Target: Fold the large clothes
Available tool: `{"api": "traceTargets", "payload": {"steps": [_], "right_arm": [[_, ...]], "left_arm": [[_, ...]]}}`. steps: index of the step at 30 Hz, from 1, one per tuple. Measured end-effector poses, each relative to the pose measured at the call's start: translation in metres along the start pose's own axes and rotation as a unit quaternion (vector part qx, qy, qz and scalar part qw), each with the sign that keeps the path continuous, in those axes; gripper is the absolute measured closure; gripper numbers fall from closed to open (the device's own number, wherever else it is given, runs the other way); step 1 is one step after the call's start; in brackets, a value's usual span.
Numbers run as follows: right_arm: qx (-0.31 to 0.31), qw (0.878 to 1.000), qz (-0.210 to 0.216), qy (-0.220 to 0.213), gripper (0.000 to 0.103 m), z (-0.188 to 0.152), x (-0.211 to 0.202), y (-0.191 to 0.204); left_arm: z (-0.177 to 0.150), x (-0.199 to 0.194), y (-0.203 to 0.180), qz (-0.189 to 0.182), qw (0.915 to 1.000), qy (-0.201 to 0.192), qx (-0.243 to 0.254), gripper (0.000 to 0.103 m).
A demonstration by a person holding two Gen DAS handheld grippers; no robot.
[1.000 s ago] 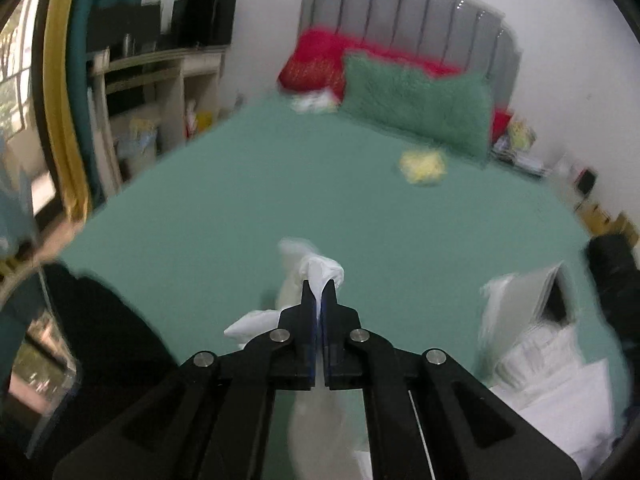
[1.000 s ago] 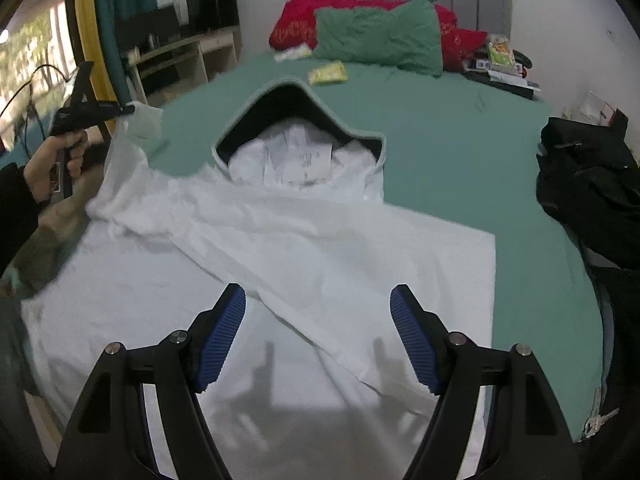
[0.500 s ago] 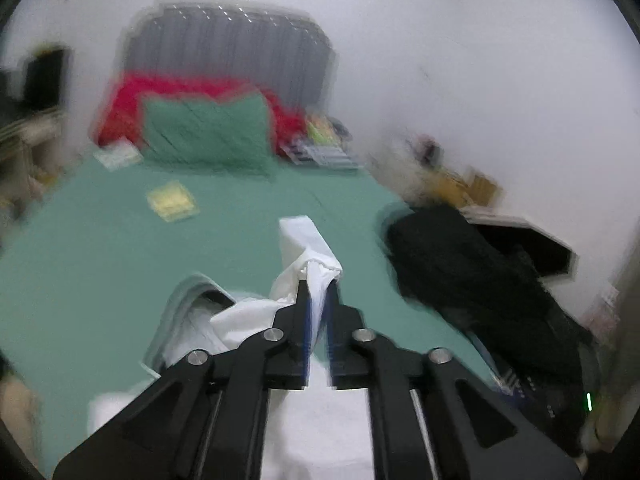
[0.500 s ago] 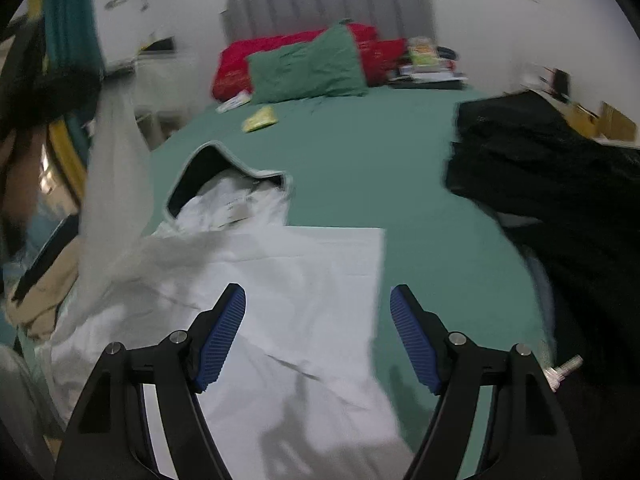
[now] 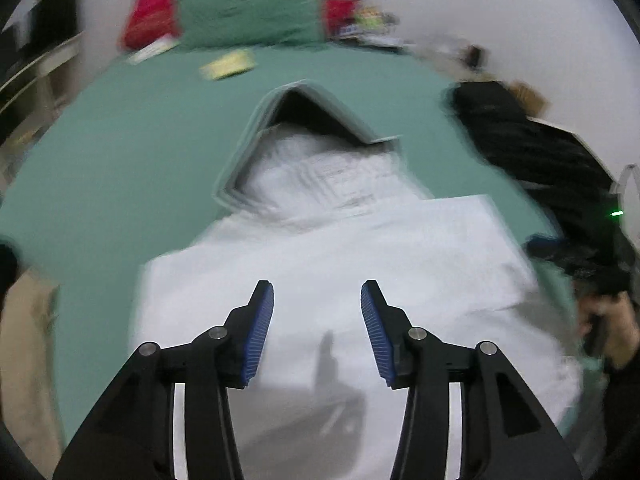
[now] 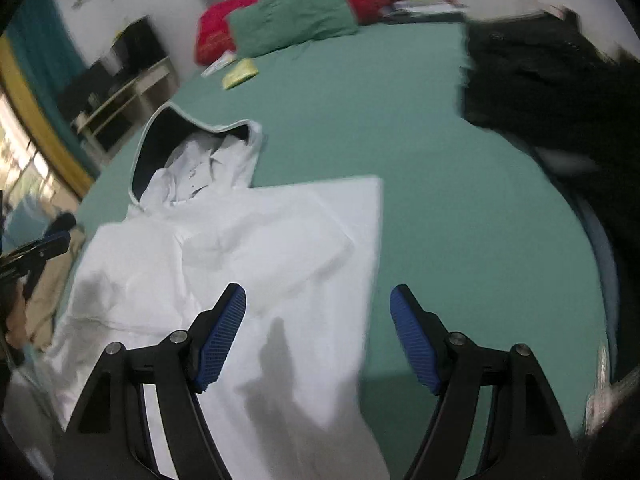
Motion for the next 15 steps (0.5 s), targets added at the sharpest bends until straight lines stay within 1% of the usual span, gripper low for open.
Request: {"api": "traceTargets", "payload": {"steps": [1, 2, 3, 4, 5, 7, 8, 9, 11, 13, 14, 15], "right_arm": [[-0.018, 1.0, -0.006, 0.001, 0.028, 0.006, 0.008, 0.003], [-0.024, 1.0, -0.017, 0.008, 0.028, 0.012, 0.019, 0.003], [-0.017, 1.0, -0.014, 0.015, 0.029, 0.016, 0.029, 0.001], [-0.009, 1.0, -0.007, 0.018, 0.033, 0.018, 0.035, -0.001], [-0.001, 1.0, 0.002, 0.022, 0.041, 0.02, 0.043, -0.003], [0.007, 0.999, 0.004, 0.037, 0.1, 0.02, 0.058, -0.008], [0.003, 0.999, -0.001, 0.039, 0.099, 0.019, 0.06, -0.009], [-0.002, 0.999, -0.01, 0.031, 0.099, 0.019, 0.058, -0.009], [-0.001, 0.999, -0.048, 0.014, 0.099, 0.022, 0.047, -0.018], [0.006, 0.998, -0.069, 0.003, 0.099, 0.023, 0.033, -0.024], [0.014, 0.997, -0.08, 0.003, 0.098, 0.02, 0.026, -0.03], [0.024, 0.996, -0.085, 0.013, 0.096, 0.014, 0.019, -0.036]], "left_arm": [[0.0, 0.004, 0.016, 0.011, 0.9999, 0.007, -0.009, 0.055], [-0.009, 0.012, 0.038, 0.026, 0.9992, 0.023, -0.019, 0.055], [-0.015, 0.015, 0.051, 0.034, 0.9986, 0.032, -0.027, 0.055], [-0.023, 0.02, 0.066, 0.039, 0.9978, 0.038, -0.039, 0.055], [-0.025, 0.022, 0.075, 0.038, 0.9975, 0.04, -0.044, 0.055], [-0.036, 0.023, 0.087, 0.043, 0.9973, 0.035, -0.049, 0.055], [-0.041, 0.022, 0.094, 0.053, 0.9968, 0.031, -0.051, 0.055], [-0.045, 0.019, 0.1, 0.057, 0.9965, 0.027, -0.053, 0.055], [-0.052, 0.009, 0.11, 0.061, 0.9957, 0.015, -0.068, 0.055], [-0.057, -0.003, 0.121, 0.063, 0.9942, 0.0, -0.087, 0.054], [-0.061, -0.013, 0.124, 0.066, 0.9934, -0.006, -0.094, 0.053], [-0.065, -0.02, 0.127, 0.07, 0.9926, -0.01, -0.099, 0.05]]}}
Point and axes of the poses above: each gripper's, at about its wrist camera, not at the fingertips, and x roughly the way its jaws point, y to its left, z to its top, the point moved 10 cm from there along x, roughly the way its jaws point, and after that the axes turned 2 degrees about y, right-handed, at the moved point
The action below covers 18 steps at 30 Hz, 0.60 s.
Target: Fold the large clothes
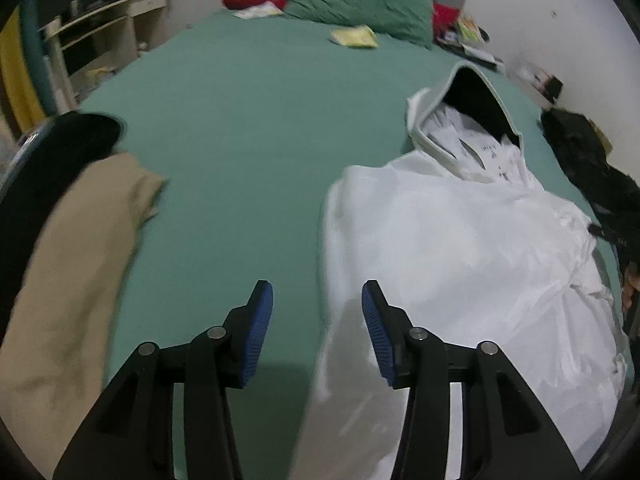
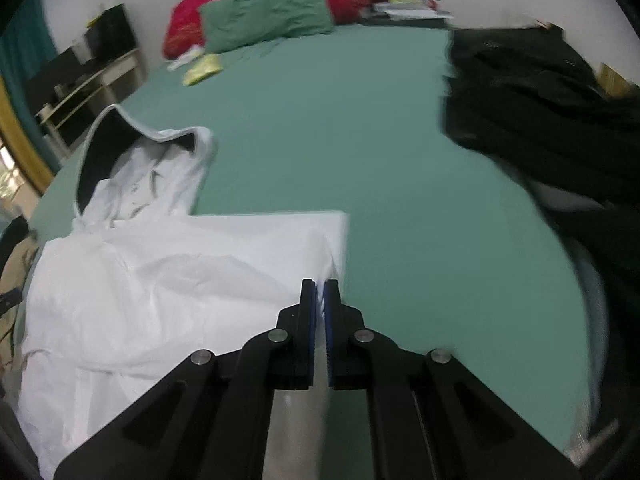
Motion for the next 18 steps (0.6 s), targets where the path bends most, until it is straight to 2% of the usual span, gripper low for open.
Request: {"api": "traceTargets", "payload": {"steps": [2, 4, 6, 12, 15, 18], "right_arm": [[0.011, 1.0, 0.005, 0.009, 0.085, -0.015, -0.021, -0.01], [0.016, 1.0, 0.004, 0.0, 0.062, -0.033, -0.048, -0.015], [0.019, 1.0, 0.009, 0.01, 0.052, -0.059, -0.07, -0.016], [0.071, 0.996, 0.001, 0.05, 0.05, -0.151, -0.121, -0.023], [0.092, 0.994, 0.007, 0.052, 0.05, -0.176, -0.135, -0.012], [0.086, 0.994, 0.012, 0.062, 0.05, -0.193, -0.136, 0.014]], "left_arm": [[-0.009, -0.017, 0.012, -0.003, 0.9999, -0.006, -0.012, 0.047], [-0.024, -0.037, 0.021, -0.008, 0.9997, -0.009, -0.022, 0.046], [-0.041, -0.053, 0.027, -0.012, 0.9994, -0.007, -0.031, 0.045], [-0.107, -0.078, 0.027, -0.034, 0.9983, 0.025, -0.039, 0.041], [-0.135, -0.082, 0.026, -0.031, 0.9984, 0.04, -0.027, 0.038], [-0.156, -0.081, 0.034, -0.026, 0.997, 0.057, -0.044, 0.037]]}}
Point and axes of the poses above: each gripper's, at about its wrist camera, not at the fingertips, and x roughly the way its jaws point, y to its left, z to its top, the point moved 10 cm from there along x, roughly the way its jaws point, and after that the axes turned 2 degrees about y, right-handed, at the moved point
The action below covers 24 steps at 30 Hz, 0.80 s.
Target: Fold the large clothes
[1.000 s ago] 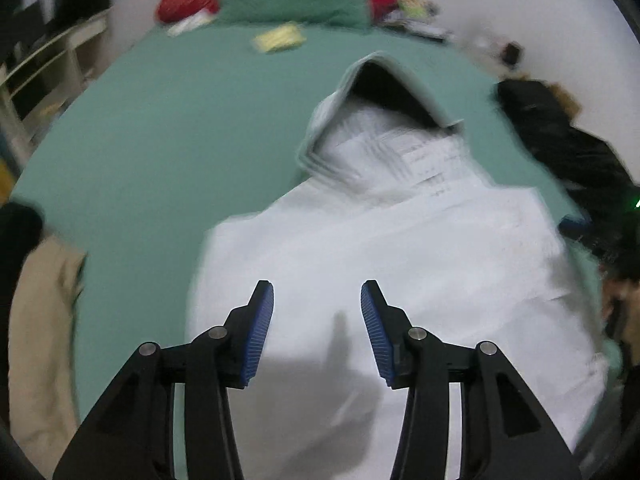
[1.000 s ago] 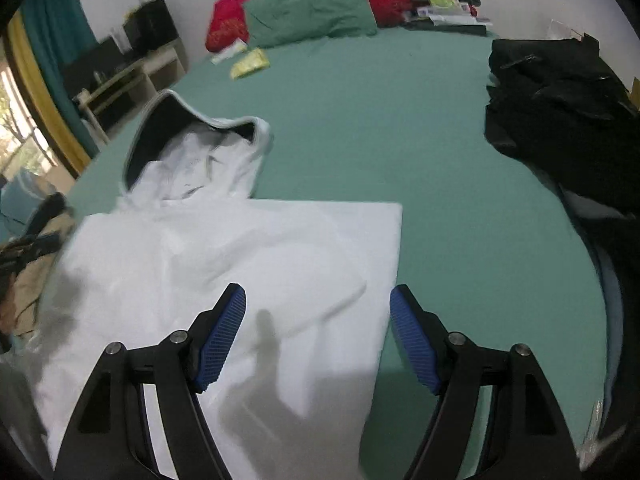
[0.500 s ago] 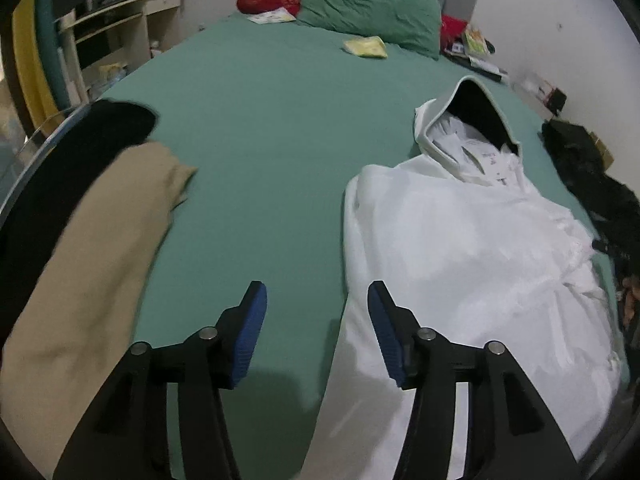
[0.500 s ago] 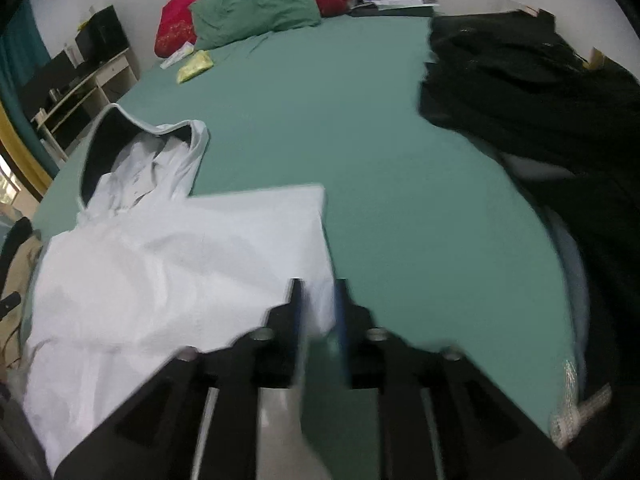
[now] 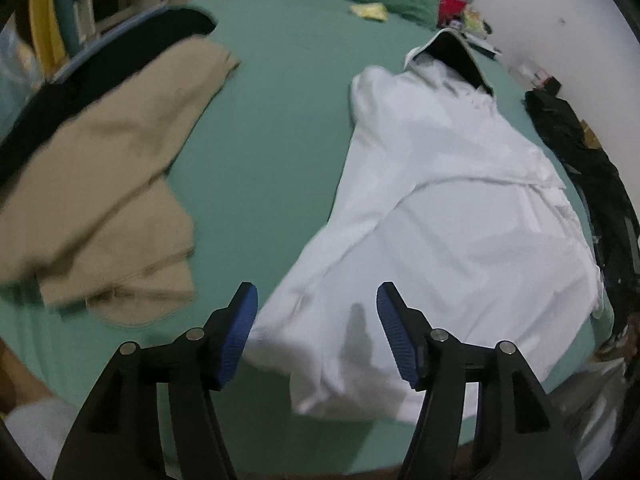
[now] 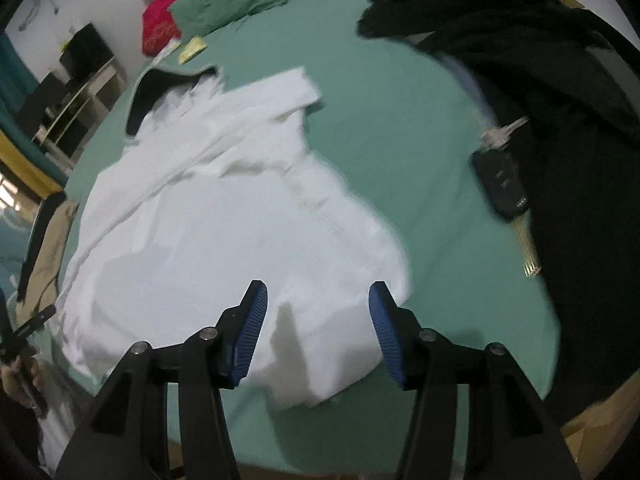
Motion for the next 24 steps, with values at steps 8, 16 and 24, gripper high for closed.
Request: {"api": "traceTargets", "payload": {"steps": [8, 16, 24], "right_arm": [[-0.03, 0.998, -0.048, -0.011, 0.1, -0.008, 0.014, 0.007], [-0.027, 0.989, -0.068, -0.126, 0.1, 0.039, -0.078, -0.017], [-0.014, 0.991, -0.064, -0.117, 0.1, 0.037, -0.094, -0.036]], "left_arm": [[-0.026, 0.013, -0.001, 0.03, 0.9983, 0.043, 0.026, 0.041], [0.017, -0.039, 0.009, 0.024, 0.9991, -0.026, 0.022, 0.097], [0.033, -0.053, 0.001, 0.029, 0.9991, -0.022, 0.021, 0.096]]}}
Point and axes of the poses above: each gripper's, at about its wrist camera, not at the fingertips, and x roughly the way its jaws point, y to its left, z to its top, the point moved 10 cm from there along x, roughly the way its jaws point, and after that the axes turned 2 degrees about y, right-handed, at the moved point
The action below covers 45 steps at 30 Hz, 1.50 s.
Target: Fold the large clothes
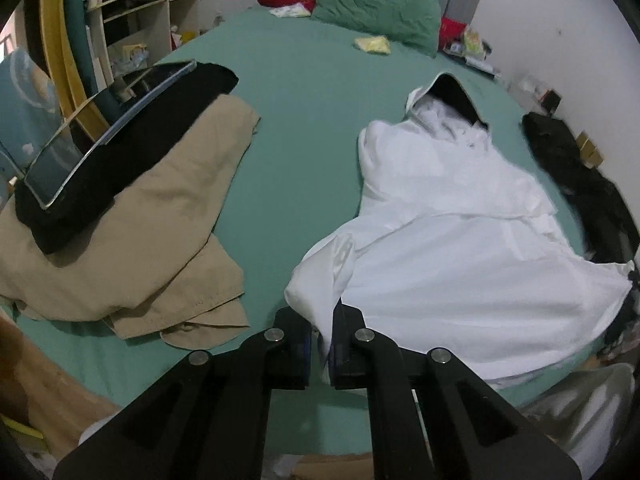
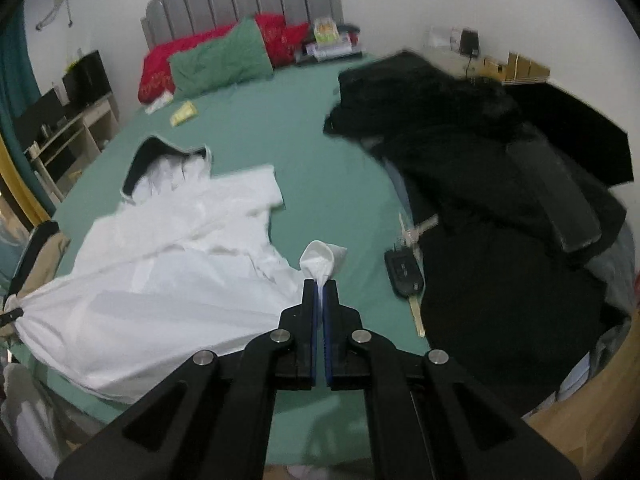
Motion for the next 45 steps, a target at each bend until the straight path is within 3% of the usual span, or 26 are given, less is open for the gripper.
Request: {"api": "traceTargets", "payload": {"steps": [3, 5, 7, 8, 10, 12, 15, 19, 21, 24, 26, 27, 28, 29, 34, 38, 45], "right_arm": [[0.002, 0.998, 0.001, 0.065, 0.1, -0.031, 0.036, -0.007], [0.006, 0.995, 0.004, 0.1, 0.1, -0.05, 0.054, -0.009], [0.004, 0.992, -0.002, 0.126, 0.096, -0.062, 0.066, -0.008], [-0.004, 0.992, -0.008, 0.122, 0.093, -0.061, 0.067, -0.006], [-0.022, 0.995, -0.013, 0.099, 0.063, -0.051, 0.059, 0.002], [-0.043, 0.997, -0.019, 0.059, 0.046, -0.035, 0.043, 0.016], [-0.077, 0.997, 0.013, 0.019, 0.042, -0.015, 0.032, 0.055], [-0.127, 0.986, 0.103, 0.037, 0.042, -0.019, 0.052, 0.126], [-0.16, 0.974, 0.151, 0.06, 0.042, -0.033, 0.071, 0.169], [-0.202, 0.96, 0.174, 0.083, 0.042, -0.057, 0.092, 0.208], [-0.227, 0.956, 0.16, 0.093, 0.042, -0.072, 0.106, 0.217], [-0.248, 0.953, 0.135, 0.109, 0.042, -0.085, 0.119, 0.217], [-0.259, 0.951, 0.124, 0.119, 0.042, -0.091, 0.125, 0.216], [-0.272, 0.949, 0.116, 0.104, 0.041, -0.095, 0.126, 0.217], [-0.266, 0.951, 0.117, 0.105, 0.04, -0.082, 0.113, 0.213], [-0.236, 0.957, 0.147, 0.078, 0.039, -0.037, 0.106, 0.208], [-0.238, 0.962, 0.13, 0.038, 0.039, 0.068, 0.158, 0.211]], "left_arm": [[-0.025, 0.031, -0.005, 0.015, 0.9973, 0.069, 0.016, 0.096], [-0.039, 0.046, -0.006, 0.023, 0.995, 0.094, 0.026, 0.084], [-0.041, 0.048, -0.005, 0.031, 0.996, 0.083, 0.016, 0.055], [-0.036, 0.043, -0.007, 0.033, 0.9972, 0.065, 0.013, 0.054], [-0.024, 0.029, -0.018, 0.039, 0.9986, 0.027, 0.023, 0.054], [-0.009, 0.012, -0.039, 0.036, 0.9988, -0.019, 0.027, 0.052], [0.005, 0.005, -0.098, -0.028, 0.9972, -0.052, 0.047, 0.051], [-0.004, 0.03, -0.184, -0.117, 0.9901, -0.017, 0.076, 0.051], [-0.014, 0.047, -0.225, -0.153, 0.9835, 0.001, 0.097, 0.051], [-0.029, 0.079, -0.263, -0.158, 0.9794, 0.028, 0.123, 0.051], [-0.045, 0.101, -0.274, -0.153, 0.9763, 0.063, 0.14, 0.051], [-0.054, 0.112, -0.276, -0.135, 0.9757, 0.069, 0.159, 0.051], [-0.053, 0.111, -0.277, -0.129, 0.9749, 0.051, 0.174, 0.051], [-0.054, 0.11, -0.278, -0.123, 0.9734, 0.048, 0.187, 0.051], [-0.048, 0.097, -0.265, -0.137, 0.9729, 0.073, 0.171, 0.051], [-0.014, 0.082, -0.239, -0.14, 0.9778, 0.042, 0.151, 0.051], [0.102, 0.107, -0.182, -0.095, 0.9911, -0.028, 0.089, 0.051]]}}
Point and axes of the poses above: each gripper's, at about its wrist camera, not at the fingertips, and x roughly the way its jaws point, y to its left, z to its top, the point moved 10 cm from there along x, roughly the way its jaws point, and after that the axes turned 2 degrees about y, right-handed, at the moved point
